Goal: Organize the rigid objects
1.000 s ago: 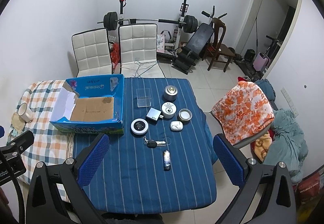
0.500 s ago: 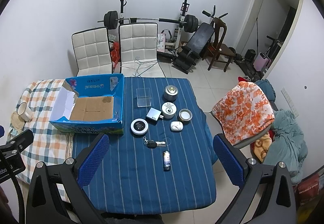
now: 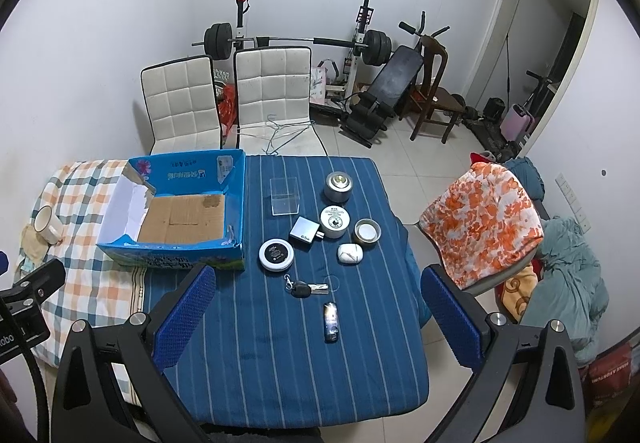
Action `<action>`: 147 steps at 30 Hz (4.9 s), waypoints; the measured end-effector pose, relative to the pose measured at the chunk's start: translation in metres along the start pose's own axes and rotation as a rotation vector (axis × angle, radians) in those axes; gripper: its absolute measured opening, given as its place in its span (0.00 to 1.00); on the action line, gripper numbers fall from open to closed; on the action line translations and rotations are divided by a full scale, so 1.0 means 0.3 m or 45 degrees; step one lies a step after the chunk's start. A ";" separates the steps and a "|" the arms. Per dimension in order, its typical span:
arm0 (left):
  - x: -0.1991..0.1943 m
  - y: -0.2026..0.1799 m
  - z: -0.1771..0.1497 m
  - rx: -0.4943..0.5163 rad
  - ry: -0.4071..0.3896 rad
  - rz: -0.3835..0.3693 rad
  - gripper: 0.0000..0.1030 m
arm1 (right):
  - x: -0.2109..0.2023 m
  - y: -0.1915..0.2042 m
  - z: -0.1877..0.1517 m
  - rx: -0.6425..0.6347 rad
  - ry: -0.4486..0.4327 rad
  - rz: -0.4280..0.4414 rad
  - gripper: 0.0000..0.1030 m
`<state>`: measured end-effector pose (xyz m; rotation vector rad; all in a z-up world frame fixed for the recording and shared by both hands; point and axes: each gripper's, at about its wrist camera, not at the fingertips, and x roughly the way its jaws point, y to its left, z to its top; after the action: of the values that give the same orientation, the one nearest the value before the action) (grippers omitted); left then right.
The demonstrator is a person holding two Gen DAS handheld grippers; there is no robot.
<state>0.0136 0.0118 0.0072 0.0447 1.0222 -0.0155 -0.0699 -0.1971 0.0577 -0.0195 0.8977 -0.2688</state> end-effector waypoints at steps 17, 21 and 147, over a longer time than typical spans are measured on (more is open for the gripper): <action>0.043 -0.007 0.033 0.028 0.013 -0.039 1.00 | 0.027 0.004 0.023 0.025 0.024 0.001 1.00; 0.068 -0.017 0.068 0.050 -0.003 -0.088 1.00 | 0.062 -0.006 0.022 0.070 0.070 0.004 1.00; 1.422 0.211 0.486 -0.245 0.744 -0.289 0.59 | 1.587 0.806 0.407 -0.284 0.753 0.491 0.71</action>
<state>0.3625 0.0720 -0.2790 -0.2567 1.6043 -0.1163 0.3605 -0.0890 -0.2633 0.0283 1.4910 0.2025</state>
